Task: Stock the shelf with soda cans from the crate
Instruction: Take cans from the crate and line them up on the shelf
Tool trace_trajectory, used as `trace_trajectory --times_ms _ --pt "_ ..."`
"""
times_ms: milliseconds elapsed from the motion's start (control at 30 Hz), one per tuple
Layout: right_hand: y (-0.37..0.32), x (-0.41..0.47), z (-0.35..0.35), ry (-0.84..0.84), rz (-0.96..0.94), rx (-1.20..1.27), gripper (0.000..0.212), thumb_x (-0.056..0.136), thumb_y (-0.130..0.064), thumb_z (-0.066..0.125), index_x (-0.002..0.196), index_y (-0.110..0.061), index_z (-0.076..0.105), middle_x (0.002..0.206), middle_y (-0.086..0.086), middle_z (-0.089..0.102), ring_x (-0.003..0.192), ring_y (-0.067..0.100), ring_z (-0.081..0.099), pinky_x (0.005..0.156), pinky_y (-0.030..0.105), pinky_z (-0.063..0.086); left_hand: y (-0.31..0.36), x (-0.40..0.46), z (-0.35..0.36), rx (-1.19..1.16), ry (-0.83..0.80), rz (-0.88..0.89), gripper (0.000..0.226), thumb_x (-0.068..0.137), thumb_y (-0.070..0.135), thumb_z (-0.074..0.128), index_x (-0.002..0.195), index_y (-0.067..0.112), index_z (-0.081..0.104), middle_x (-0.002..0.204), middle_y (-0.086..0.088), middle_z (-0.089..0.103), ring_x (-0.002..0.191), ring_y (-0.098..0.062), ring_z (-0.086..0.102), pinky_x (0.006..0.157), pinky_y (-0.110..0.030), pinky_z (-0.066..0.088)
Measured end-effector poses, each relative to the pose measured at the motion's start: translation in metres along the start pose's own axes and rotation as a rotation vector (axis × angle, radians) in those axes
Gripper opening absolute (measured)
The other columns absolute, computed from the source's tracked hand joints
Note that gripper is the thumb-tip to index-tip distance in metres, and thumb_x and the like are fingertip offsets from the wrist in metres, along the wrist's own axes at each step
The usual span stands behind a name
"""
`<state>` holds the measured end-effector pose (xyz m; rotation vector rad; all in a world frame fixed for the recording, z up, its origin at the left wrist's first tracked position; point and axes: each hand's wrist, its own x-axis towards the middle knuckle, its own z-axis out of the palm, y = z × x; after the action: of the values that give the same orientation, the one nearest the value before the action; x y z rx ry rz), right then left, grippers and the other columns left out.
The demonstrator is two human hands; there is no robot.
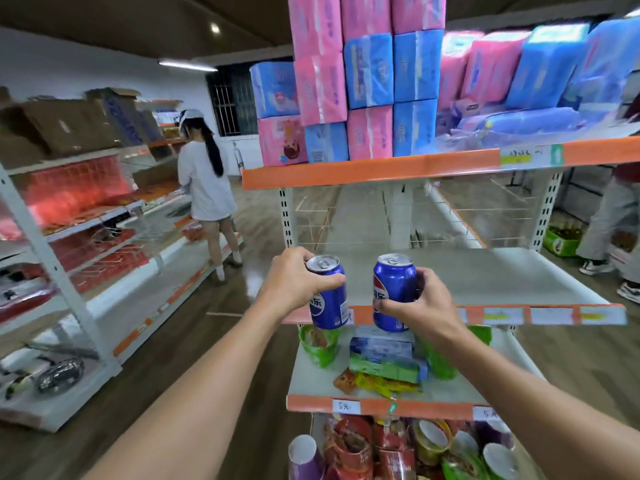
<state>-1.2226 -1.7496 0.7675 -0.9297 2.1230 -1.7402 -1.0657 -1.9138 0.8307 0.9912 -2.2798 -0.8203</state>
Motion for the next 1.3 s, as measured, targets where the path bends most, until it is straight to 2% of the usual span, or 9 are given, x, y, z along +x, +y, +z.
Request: trace_trajectory --times_ms 200,333,400,533,667,733,833,967,1300 --pt "0.000 0.038 0.051 0.055 0.061 -0.045 0.065 0.061 -0.016 0.089 0.112 -0.023 0.050 0.101 -0.004 0.066 0.089 0.011 0.066 0.081 0.034 0.057 -0.039 0.062 -0.017 0.022 -0.024 -0.026 0.049 0.065 0.046 0.088 0.097 0.017 0.065 0.101 -0.002 0.073 0.089 -0.018 0.070 0.069 -0.034 0.059" --pt "0.005 0.053 0.073 0.056 0.079 -0.078 0.068 0.061 -0.016 0.089 0.115 -0.024 0.048 0.103 -0.006 0.064 0.090 0.007 0.064 0.076 0.026 0.051 -0.063 0.083 -0.019 -0.004 -0.021 -0.045 0.048 0.064 0.046 0.088 0.096 0.020 0.063 0.103 -0.003 0.073 0.089 -0.019 0.070 0.070 -0.034 0.060" --pt "0.009 0.059 0.081 0.049 0.079 -0.098 0.070 0.061 -0.017 0.089 0.115 -0.025 0.047 0.104 -0.006 0.064 0.091 0.006 0.063 0.077 0.026 0.051 -0.073 0.092 -0.015 -0.006 -0.027 -0.063 0.054 0.061 0.049 0.088 0.099 0.020 0.063 0.104 -0.002 0.073 0.089 -0.019 0.070 0.070 -0.035 0.061" --pt "0.017 0.074 0.091 0.013 0.087 -0.090 0.069 0.063 -0.014 0.089 0.116 -0.024 0.046 0.103 -0.009 0.063 0.089 0.001 0.061 0.067 0.016 0.046 -0.078 0.108 -0.004 0.012 -0.037 -0.090 0.070 0.052 0.062 0.083 0.105 0.019 0.064 0.103 -0.001 0.073 0.088 -0.020 0.070 0.070 -0.038 0.062" --pt "0.028 0.095 0.103 -0.016 0.109 -0.124 0.074 0.058 -0.020 0.090 0.118 -0.024 0.047 0.103 -0.008 0.064 0.091 0.009 0.064 0.078 0.028 0.053 -0.082 0.128 0.009 0.040 -0.058 -0.084 0.084 0.039 0.077 0.068 0.103 0.022 0.065 0.097 0.002 0.074 0.083 -0.016 0.071 0.066 -0.036 0.062" --pt "0.034 0.110 0.110 -0.029 0.125 -0.137 0.075 0.056 -0.023 0.090 0.118 -0.025 0.048 0.104 -0.007 0.065 0.092 0.011 0.064 0.080 0.032 0.054 -0.084 0.139 0.012 0.032 -0.062 -0.091 0.074 0.051 0.069 0.077 0.103 0.020 0.062 0.098 0.003 0.073 0.083 -0.015 0.070 0.061 -0.031 0.059" --pt "0.038 0.136 0.118 -0.056 0.122 -0.153 0.072 0.057 -0.021 0.090 0.115 -0.025 0.049 0.104 -0.009 0.063 0.091 0.008 0.062 0.072 0.025 0.048 -0.093 0.162 0.021 0.027 -0.025 -0.104 0.060 0.062 0.056 0.084 0.102 0.019 0.057 0.098 0.003 0.070 0.084 -0.017 0.068 0.058 -0.028 0.055" --pt "0.041 0.180 0.129 -0.093 0.108 -0.131 0.067 0.059 -0.018 0.090 0.113 -0.021 0.050 0.105 -0.009 0.063 0.093 0.009 0.061 0.071 0.024 0.047 -0.103 0.199 0.032 0.018 -0.008 -0.119 0.059 0.063 0.051 0.086 0.101 0.019 0.055 0.098 0.002 0.069 0.085 -0.018 0.067 0.070 -0.036 0.062" --pt "0.054 0.265 0.166 -0.189 0.087 -0.088 0.070 0.057 -0.010 0.091 0.114 -0.019 0.052 0.107 -0.007 0.065 0.097 0.016 0.063 0.076 0.026 0.048 -0.112 0.264 0.061 0.129 0.043 -0.141 0.064 0.067 0.051 0.085 0.109 0.013 0.056 0.100 -0.003 0.067 0.086 -0.019 0.064 0.069 -0.030 0.056"
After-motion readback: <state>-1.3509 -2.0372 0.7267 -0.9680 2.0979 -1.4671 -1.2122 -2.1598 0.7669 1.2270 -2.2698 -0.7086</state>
